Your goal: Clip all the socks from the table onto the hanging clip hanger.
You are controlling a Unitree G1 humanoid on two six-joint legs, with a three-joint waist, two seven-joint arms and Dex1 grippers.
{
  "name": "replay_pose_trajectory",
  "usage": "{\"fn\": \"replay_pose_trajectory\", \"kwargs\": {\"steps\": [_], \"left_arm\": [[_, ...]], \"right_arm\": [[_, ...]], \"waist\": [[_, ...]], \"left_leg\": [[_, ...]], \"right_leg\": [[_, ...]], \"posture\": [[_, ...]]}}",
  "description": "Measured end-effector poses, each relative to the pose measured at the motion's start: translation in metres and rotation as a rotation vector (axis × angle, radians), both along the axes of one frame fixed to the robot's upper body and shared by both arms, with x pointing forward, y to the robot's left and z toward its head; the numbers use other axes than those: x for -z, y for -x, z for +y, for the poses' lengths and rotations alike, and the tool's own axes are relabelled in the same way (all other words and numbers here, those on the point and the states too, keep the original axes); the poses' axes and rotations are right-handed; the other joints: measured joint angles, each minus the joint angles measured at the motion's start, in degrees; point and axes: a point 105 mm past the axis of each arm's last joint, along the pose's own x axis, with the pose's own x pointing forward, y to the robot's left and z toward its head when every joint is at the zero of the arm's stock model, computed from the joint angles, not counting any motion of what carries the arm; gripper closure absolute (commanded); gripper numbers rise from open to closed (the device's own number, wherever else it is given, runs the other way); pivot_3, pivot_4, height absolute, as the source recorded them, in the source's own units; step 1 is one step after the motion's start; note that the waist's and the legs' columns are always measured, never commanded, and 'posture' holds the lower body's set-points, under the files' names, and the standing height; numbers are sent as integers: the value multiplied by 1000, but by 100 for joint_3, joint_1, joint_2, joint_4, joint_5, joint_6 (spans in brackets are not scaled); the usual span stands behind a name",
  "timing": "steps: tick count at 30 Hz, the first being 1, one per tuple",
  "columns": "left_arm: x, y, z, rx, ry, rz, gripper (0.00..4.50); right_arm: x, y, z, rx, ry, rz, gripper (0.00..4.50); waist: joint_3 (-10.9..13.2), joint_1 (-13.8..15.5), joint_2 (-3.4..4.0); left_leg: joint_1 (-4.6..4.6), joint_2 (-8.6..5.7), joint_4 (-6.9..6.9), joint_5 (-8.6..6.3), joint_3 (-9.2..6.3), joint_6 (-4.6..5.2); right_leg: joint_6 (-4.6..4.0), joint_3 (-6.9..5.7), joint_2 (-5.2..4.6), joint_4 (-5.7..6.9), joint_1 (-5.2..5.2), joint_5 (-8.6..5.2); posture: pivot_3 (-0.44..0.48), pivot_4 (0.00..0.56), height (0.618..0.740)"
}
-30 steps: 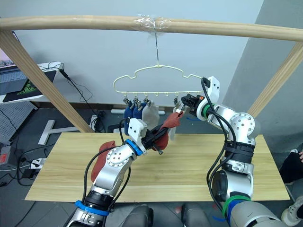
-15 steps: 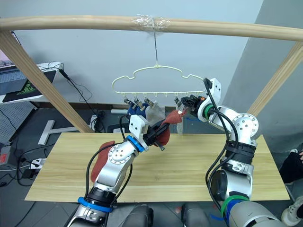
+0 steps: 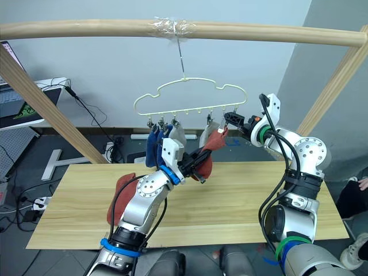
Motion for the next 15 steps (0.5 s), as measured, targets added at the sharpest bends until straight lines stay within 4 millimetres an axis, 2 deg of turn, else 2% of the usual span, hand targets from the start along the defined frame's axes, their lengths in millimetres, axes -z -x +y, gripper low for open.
{"fn": "replay_pose_trajectory", "kwargs": {"steps": [3,12,14,15], "left_arm": [[1,1,-2,21,15,36,3498],[6,4,-6,61,45,114,581],[11,3,-6,62,40,136,33],[14,2,-5,62,35,150,33]], "right_arm": [[-6,5,2,-22,-15,-35,0],[1,17,-9,2,-2,-78,0],[6,17,-12,16,3,-69,0],[8,18,-13,19,11,-67,0]], "waist": [[0,-9,0],[1,-58,1],[1,-71,2],[1,-77,2]], "left_leg": [[2,1,0,0,1,1],[5,2,2,0,7,1],[4,1,2,0,7,1],[4,1,2,0,7,0]], "right_leg": [[0,2,11,0,-1,0],[2,9,17,-2,0,-1],[2,9,18,-2,0,-1],[2,9,19,-2,-1,-1]], "posture": [[-58,163,740],[-71,164,740],[-71,164,740],[-70,165,740]]}}
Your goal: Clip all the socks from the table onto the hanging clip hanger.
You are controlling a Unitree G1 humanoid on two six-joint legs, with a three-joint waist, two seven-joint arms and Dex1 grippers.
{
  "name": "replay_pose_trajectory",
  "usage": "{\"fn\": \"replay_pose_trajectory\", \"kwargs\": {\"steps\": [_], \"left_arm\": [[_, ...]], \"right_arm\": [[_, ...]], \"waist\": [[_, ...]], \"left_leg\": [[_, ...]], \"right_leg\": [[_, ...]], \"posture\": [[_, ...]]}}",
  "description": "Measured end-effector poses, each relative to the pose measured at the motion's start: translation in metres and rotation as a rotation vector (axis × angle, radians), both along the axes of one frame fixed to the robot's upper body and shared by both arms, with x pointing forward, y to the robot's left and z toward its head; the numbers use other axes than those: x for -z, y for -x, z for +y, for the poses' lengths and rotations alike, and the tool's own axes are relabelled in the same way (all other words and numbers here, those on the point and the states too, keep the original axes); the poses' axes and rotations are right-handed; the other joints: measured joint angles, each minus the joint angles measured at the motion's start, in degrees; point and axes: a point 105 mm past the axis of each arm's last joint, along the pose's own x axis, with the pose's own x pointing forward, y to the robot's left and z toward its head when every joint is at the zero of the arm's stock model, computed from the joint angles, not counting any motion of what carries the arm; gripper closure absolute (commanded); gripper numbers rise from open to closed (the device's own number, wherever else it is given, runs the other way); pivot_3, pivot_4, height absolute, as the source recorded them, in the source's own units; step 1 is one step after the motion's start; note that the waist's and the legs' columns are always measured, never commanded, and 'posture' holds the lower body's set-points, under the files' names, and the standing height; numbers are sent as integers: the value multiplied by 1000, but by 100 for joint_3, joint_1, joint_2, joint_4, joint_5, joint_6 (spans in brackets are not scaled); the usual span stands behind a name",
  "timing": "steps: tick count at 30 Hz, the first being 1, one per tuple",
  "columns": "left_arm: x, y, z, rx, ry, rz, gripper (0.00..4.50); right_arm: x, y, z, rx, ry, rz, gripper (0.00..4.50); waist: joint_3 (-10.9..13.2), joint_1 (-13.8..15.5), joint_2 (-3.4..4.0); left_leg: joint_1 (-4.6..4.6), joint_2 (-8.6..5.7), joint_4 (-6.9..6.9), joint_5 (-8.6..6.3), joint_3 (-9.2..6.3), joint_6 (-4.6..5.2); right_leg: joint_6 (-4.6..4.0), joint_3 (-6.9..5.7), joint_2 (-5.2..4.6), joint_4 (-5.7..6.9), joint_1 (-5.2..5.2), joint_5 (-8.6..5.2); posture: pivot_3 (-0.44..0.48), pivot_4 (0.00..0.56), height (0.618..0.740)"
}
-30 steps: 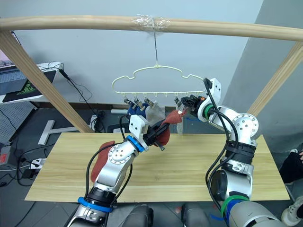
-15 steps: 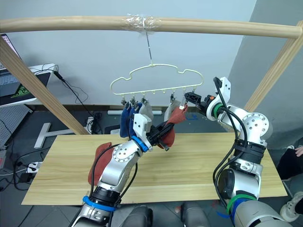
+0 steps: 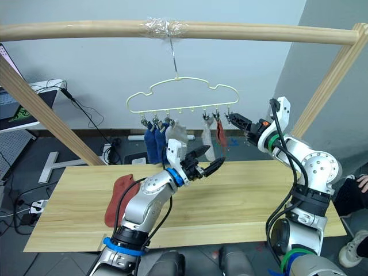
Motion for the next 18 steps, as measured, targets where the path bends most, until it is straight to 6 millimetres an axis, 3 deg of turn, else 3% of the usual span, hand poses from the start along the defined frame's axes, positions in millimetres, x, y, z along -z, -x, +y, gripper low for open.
{"fn": "replay_pose_trajectory", "kwargs": {"steps": [4,7,10,14,18], "left_arm": [[4,-1,4,-4,-16,17,33],[-2,-5,23,-43,-34,0,33],[-10,-3,49,-77,-71,-29,0],[-12,2,74,-98,-110,-26,0],[-32,8,95,-101,-132,-64,0]], "right_arm": [[4,-2,-7,56,122,-53,0],[7,-5,-12,129,313,-159,0],[13,-5,-9,148,426,-245,619],[13,-7,-6,178,477,-320,2069],[19,-3,5,191,546,-385,2069]], "waist": [[0,-9,0],[1,-35,0],[1,-81,1],[6,-52,7],[9,-21,6]], "left_leg": [[-1,-1,-2,0,0,0],[-1,-1,-3,0,0,-1],[4,3,-6,-1,6,-1],[2,9,-3,0,1,-2],[0,16,-3,0,1,-3]], "right_leg": [[0,-1,2,-3,-1,0],[1,-1,6,-6,-2,-1],[1,6,15,-5,-4,-1],[0,4,19,-1,-8,0],[0,5,17,-4,-9,0]], "posture": [[-65,167,740],[-58,168,740],[-46,169,740],[-19,169,740],[0,166,740]]}}
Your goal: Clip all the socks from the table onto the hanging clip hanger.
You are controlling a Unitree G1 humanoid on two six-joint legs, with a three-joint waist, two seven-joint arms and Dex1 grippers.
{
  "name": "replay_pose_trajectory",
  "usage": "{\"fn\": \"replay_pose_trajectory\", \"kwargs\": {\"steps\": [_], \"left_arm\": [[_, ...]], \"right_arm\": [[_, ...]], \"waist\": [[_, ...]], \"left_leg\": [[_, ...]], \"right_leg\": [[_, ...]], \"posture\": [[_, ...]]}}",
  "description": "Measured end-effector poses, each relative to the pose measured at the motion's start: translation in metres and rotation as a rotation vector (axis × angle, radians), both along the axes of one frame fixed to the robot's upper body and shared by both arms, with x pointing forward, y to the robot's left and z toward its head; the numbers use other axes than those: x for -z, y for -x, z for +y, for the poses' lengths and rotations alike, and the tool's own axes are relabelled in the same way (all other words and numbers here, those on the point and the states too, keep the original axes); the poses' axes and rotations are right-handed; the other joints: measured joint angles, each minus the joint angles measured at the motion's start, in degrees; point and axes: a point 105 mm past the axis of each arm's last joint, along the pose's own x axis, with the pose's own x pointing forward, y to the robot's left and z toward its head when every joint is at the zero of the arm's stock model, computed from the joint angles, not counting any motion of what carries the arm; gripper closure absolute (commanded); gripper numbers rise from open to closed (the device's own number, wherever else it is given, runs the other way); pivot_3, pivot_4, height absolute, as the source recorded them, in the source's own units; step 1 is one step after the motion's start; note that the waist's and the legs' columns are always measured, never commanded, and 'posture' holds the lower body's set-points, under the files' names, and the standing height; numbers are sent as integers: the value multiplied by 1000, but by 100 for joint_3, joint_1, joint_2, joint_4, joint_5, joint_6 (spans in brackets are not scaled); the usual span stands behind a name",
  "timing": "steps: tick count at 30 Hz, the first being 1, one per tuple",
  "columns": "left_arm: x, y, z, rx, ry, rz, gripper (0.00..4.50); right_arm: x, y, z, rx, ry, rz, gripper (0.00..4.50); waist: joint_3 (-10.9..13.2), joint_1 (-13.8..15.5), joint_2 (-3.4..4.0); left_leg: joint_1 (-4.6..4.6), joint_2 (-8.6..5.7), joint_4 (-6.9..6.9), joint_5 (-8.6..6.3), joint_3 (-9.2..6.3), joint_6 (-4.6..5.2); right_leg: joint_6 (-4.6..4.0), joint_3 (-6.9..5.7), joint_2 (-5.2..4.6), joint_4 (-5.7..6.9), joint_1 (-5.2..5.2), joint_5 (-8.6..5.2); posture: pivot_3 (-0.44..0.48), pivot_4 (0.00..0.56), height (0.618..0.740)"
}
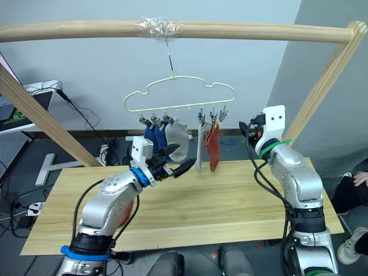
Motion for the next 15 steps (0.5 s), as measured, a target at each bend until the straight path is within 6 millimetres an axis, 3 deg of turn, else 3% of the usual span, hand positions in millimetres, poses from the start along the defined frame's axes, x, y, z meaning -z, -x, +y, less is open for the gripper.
{"fn": "replay_pose_trajectory", "kwargs": {"steps": [3,7,15], "left_arm": [[-22,7,6,17,3,-59,0],[-27,13,2,42,10,-56,0],[-28,14,4,36,0,-61,0]], "right_arm": [[3,1,8,10,14,-29,2644],[0,2,20,11,23,-77,4041],[3,-5,35,38,13,-98,4041]], "waist": [[1,21,2],[1,59,2],[1,126,2]], "left_leg": [[-1,8,-1,0,1,0],[-1,0,2,0,5,-1],[0,0,2,1,1,-1]], "right_leg": [[0,2,-11,-1,-1,0],[0,5,-20,-1,1,0],[-1,1,-20,2,0,0]], "posture": [[0,166,740],[18,159,740],[25,154,740]]}}
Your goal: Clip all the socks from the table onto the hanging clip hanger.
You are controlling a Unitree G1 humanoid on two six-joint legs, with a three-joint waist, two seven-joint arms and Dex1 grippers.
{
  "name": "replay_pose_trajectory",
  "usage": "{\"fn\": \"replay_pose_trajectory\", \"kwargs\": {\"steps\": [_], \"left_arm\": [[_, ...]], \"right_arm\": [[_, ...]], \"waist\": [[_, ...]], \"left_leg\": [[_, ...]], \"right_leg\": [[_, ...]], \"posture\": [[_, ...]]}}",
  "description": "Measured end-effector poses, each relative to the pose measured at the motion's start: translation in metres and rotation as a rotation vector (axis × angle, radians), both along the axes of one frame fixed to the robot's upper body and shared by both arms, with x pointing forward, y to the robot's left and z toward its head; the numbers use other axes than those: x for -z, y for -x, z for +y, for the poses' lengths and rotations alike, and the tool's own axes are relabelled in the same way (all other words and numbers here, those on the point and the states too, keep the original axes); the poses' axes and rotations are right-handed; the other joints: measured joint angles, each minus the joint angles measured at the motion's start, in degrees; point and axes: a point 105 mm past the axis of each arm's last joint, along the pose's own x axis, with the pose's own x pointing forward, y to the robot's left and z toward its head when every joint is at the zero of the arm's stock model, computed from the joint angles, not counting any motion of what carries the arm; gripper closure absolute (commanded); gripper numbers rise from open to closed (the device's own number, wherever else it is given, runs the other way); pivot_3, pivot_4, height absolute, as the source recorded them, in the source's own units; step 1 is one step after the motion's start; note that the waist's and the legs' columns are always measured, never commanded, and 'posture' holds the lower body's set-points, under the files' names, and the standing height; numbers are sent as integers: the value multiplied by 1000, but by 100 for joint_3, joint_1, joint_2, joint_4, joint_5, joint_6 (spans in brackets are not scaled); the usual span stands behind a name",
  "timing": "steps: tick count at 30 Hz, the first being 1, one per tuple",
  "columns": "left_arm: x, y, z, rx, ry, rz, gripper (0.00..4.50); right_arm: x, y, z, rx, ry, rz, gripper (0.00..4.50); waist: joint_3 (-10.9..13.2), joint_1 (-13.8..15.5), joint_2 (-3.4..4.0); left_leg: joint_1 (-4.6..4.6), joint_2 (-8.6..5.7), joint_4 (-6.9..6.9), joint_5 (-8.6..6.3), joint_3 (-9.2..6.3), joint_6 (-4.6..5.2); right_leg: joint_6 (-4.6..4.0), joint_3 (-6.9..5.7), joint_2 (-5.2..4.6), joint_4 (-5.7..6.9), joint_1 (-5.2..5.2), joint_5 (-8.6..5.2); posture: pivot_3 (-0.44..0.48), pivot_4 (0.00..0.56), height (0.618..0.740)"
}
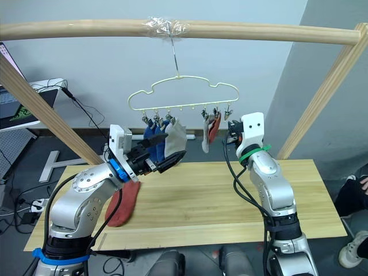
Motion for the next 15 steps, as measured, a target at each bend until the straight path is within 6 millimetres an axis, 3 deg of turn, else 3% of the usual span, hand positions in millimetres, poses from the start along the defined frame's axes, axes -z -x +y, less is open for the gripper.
{"fn": "replay_pose_trajectory", "kwargs": {"steps": [6,8,14,15], "left_arm": [[9,3,3,-17,5,29,0],[9,3,4,-20,2,31,0],[8,3,4,-21,4,26,0],[8,3,4,-22,4,26,0]], "right_arm": [[13,-12,2,45,-45,54,3881],[12,-15,2,47,-50,50,3449],[7,-17,3,53,-54,27,1361],[8,-17,3,55,-53,29,1361]], "waist": [[0,-3,0],[-1,4,0],[-1,4,0],[-1,4,0]], "left_leg": [[-1,3,-2,0,1,0],[-2,3,-1,0,-2,0],[-1,0,1,0,2,0],[-1,1,1,0,1,0]], "right_leg": [[-5,1,-2,1,-2,3],[-6,-1,-2,2,-3,3],[-6,1,-3,4,-2,3],[-6,1,-3,4,-2,4]], "posture": [[31,147,740],[31,147,740],[31,147,740],[39,150,740]]}}
